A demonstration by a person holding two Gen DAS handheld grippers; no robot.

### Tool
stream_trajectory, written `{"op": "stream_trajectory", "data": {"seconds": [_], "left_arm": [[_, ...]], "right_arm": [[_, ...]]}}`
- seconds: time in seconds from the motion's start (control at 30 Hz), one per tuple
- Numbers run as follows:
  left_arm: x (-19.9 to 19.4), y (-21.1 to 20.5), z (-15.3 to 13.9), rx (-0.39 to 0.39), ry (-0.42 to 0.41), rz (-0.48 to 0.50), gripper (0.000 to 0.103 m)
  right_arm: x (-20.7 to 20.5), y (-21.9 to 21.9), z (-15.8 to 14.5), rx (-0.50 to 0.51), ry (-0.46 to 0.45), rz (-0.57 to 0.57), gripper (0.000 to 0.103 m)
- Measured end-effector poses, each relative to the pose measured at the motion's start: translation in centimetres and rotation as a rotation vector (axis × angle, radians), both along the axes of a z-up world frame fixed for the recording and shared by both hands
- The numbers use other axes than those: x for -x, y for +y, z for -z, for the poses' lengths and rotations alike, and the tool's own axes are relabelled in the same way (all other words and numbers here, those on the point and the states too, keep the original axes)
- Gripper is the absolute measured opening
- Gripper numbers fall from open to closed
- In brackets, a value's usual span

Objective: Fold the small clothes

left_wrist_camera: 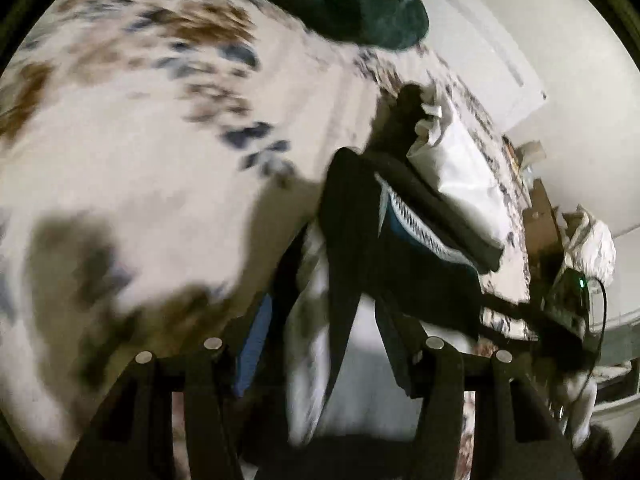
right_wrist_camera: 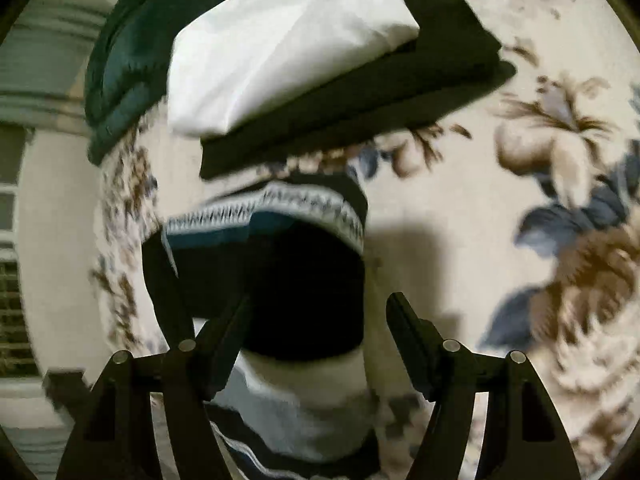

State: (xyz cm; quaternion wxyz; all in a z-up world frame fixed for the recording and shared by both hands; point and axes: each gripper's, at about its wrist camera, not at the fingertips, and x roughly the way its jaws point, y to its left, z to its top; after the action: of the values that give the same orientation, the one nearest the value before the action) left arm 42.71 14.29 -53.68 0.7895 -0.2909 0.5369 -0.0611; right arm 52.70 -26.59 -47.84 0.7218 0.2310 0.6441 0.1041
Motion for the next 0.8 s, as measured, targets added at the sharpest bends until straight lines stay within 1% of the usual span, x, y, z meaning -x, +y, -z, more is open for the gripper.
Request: {"op": "stream_trajectory", "data": {"seconds": [0.03,0.07,0.1,0.13,0.17,0.2,0.23,0.3,0.37,0.4,0.43,0.47,0.5,0.57,0.6,0.63,0.67,0.7,0.73,0.77,0.8], "left_arm": [[-2.1,-0.6,1.1,0.004,0.023,0.016,0.049],[-3.4,-1.0,1.7,0.013,0.033,0.027,0.048],[-4.0,-1.3,1.9,0.021,0.032,0.037,0.032],[-4.6,-1.6,2.1,0.024,0.029,0.052,0.007],[-4.9,-1.8,2.0,0.033,0.028,0.069,0.007],[-5.0,-1.8,1.6,0.058,0.008,0.079,0.007],[-5.1,-1.7,1.1,0.073,-0.017,0.082,0.007],[-5.6,-1.5,1.1,0.063,-0.028,0.098,0.007],[-6.6,-1.5,2.4,0.040,0.002,0.112,0.007],[-7.1,-1.6,3.3,0.042,0.026,0.120,0.010],[-7.4,-1.4,4.3,0.061,0.065,0.123,0.011],[-7.3,-1.1,4.5,0.091,0.080,0.115,0.011],[-6.9,-0.6,4.4,0.125,0.082,0.103,0.014],[-5.3,0.6,3.2,0.159,0.062,0.072,0.019],[-4.2,1.3,2.3,0.181,0.042,0.058,0.025],[-2.3,2.2,1.1,0.199,0.018,0.038,0.034],[-1.1,2.8,0.4,0.210,0.001,0.026,0.038],[1.1,3.6,-0.8,0.209,-0.019,0.016,0.044],[2.4,4.1,-1.6,0.194,-0.025,0.008,0.045],[4.2,4.7,-2.4,0.183,-0.027,0.004,0.045],[6.4,5.2,-3.2,0.178,-0.027,0.007,0.046]], "right_arm": [[-0.5,-0.3,0.7,-0.025,0.010,0.015,0.072],[-1.0,-0.6,1.7,-0.064,0.026,0.034,0.072],[-1.6,-0.8,2.5,-0.101,0.043,0.048,0.072],[-2.0,-1.1,3.1,-0.129,0.057,0.062,0.067],[-2.5,-1.4,3.7,-0.167,0.055,0.084,0.051],[-2.7,-1.6,3.8,-0.180,0.041,0.097,0.008],[-2.9,-2.0,3.8,-0.174,0.037,0.109,0.007],[-2.9,-3.6,3.2,-0.157,0.002,0.173,0.007],[-3.3,-4.9,3.2,-0.150,-0.002,0.212,0.007],[-3.6,-4.8,3.5,-0.146,0.008,0.204,0.007],[-3.8,-4.5,3.8,-0.132,0.021,0.193,0.007],[-4.2,-3.9,4.1,-0.098,0.044,0.167,0.008],[-4.4,-3.5,4.0,-0.082,0.056,0.155,0.010],[-4.3,-3.1,3.0,-0.077,0.067,0.136,0.021],[-4.0,-3.0,2.4,-0.087,0.062,0.127,0.039],[-3.3,-2.9,1.7,-0.098,0.057,0.117,0.056],[-2.2,-2.9,0.7,-0.106,0.049,0.103,0.060],[-1.0,-3.0,-0.1,-0.109,0.043,0.089,0.060],[0.4,-3.0,-0.9,-0.109,0.049,0.070,0.060],[2.8,-3.1,-1.6,-0.109,0.066,0.055,0.060],[4.6,-3.2,-2.0,-0.109,0.078,0.045,0.060]]}}
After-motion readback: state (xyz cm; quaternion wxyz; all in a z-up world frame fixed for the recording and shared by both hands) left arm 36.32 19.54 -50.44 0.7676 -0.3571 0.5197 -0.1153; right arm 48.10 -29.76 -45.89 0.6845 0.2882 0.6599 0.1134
